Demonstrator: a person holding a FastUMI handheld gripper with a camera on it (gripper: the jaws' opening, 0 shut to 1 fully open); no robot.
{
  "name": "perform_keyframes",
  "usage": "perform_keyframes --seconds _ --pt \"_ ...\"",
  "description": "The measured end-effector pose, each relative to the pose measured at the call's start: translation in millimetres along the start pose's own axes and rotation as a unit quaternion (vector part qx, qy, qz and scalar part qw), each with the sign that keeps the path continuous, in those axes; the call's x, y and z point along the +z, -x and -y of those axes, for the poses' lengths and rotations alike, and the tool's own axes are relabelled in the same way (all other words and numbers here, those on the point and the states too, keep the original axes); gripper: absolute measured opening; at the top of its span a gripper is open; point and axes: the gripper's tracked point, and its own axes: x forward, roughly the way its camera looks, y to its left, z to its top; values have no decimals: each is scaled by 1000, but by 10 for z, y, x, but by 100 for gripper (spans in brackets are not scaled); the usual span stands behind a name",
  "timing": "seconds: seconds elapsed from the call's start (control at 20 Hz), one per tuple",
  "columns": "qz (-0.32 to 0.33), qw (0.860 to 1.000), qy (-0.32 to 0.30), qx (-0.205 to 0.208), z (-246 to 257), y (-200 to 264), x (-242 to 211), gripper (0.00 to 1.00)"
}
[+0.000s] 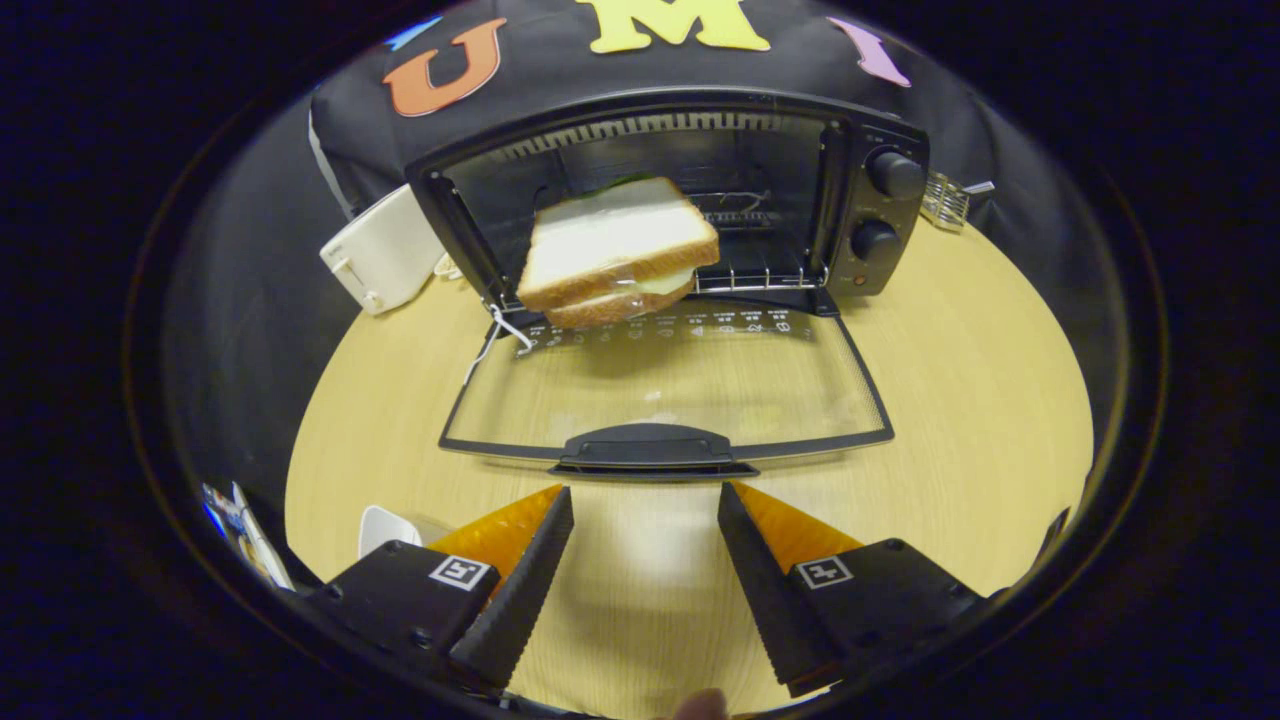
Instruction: Open the toaster oven, put the food inside, and close the toaster oven door.
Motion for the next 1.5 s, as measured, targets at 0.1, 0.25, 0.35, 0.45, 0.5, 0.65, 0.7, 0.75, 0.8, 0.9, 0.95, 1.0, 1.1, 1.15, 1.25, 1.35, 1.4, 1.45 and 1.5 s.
perform_keyframes --seconds 0.1,0.25,0.35,0.45,0.5,0.65,0.7,0.75,0.8,0.9,0.95,1.0,1.1,1.15,1.25,1.35,1.4,1.45,1.5 --pt "5 1000 -4 -10 7 -40 2 96" --pt "18 999 24 -30 24 -42 -24 96" --pt "21 998 45 -42 34 -54 -52 96" --pt "24 998 45 -47 29 -62 -49 96" --pt "24 998 43 -49 28 -58 -52 96" --pt "26 997 39 -56 28 -70 -41 96" --pt "28 997 40 -60 28 -71 -32 96" --pt "30 997 37 -65 29 -77 -24 96" --pt "33 996 32 -71 29 -80 -1 96" --pt "39 996 33 -78 6 -94 109 96" --pt "35 996 30 -80 3 -59 88 96" --pt "30 996 24 -79 -7 -53 77 97" --pt "43 996 28 -77 -12 10 150 97" --pt "56 995 33 -78 -27 73 200 97" --pt "71 994 35 -79 -66 203 299 97" --pt "71 995 15 -73 -82 273 395 97" --pt "69 995 14 -72 -101 300 427 97" --pt "76 994 20 -73 -105 337 480 97" --pt "83 994 22 -71 -119 383 552 97"
